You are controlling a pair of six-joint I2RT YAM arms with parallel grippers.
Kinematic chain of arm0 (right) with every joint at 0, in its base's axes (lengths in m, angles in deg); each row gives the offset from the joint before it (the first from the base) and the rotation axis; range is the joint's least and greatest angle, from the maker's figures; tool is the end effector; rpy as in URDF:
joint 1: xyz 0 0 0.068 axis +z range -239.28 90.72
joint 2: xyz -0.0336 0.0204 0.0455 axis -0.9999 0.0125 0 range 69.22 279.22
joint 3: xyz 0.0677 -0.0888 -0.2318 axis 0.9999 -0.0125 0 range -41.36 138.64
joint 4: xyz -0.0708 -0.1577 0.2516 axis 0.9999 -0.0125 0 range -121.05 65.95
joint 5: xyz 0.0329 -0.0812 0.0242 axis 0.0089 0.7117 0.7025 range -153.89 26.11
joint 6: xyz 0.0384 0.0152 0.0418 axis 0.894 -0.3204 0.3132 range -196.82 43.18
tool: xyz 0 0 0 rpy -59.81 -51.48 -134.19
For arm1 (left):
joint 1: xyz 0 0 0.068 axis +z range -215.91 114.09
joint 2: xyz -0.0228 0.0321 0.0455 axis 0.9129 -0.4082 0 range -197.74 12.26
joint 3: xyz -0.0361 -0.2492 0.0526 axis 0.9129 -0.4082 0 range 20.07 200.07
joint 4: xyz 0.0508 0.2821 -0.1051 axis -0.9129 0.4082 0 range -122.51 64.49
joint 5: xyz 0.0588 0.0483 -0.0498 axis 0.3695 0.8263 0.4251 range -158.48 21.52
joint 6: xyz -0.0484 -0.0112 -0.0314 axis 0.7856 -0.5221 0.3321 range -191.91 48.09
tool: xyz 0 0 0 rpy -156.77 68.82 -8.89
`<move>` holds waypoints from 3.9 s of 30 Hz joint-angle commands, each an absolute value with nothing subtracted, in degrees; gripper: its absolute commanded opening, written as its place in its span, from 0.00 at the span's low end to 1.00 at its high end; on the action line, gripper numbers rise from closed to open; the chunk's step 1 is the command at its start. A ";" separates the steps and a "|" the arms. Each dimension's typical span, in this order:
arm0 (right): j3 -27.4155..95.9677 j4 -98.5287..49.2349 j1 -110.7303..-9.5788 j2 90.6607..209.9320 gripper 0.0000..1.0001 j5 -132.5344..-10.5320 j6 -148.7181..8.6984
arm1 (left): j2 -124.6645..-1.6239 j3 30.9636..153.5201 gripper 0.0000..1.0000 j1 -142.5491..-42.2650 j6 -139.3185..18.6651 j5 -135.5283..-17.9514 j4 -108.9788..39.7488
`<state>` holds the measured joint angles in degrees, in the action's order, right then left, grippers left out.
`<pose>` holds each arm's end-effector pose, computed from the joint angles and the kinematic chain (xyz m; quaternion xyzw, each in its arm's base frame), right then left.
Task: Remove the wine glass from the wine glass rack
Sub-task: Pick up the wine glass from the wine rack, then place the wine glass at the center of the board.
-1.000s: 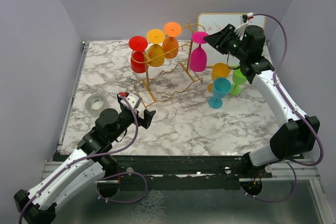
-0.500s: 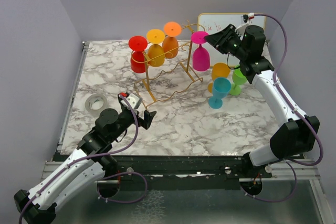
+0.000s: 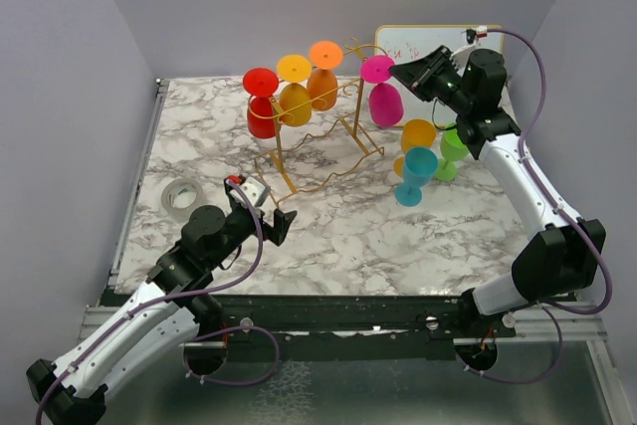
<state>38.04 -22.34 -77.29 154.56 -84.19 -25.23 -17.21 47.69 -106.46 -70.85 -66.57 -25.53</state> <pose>0.3973 0.0995 0.3817 0.1315 0.7192 0.4627 0.5013 0.1623 -0.1371 0.2681 0.2464 0.7183 -0.2192 0.6126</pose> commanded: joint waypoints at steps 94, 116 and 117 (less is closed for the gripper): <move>27.27 -15.16 -83.22 143.62 0.00 -103.11 -18.80 | -11.21 49.94 0.99 -105.21 -69.42 -58.37 -22.57; 14.19 -17.79 -80.94 130.58 0.01 -128.21 -39.33 | -21.57 57.54 0.99 -105.11 -60.95 -86.51 -28.31; 13.54 -17.45 -80.60 130.35 0.00 -128.67 -39.38 | -22.22 58.06 0.99 -105.11 -60.34 -87.72 -29.08</move>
<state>16.49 -14.90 -81.71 131.72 -124.82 -35.04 -20.32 53.39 -105.35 -62.45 -79.26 -27.04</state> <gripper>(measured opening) 0.016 0.988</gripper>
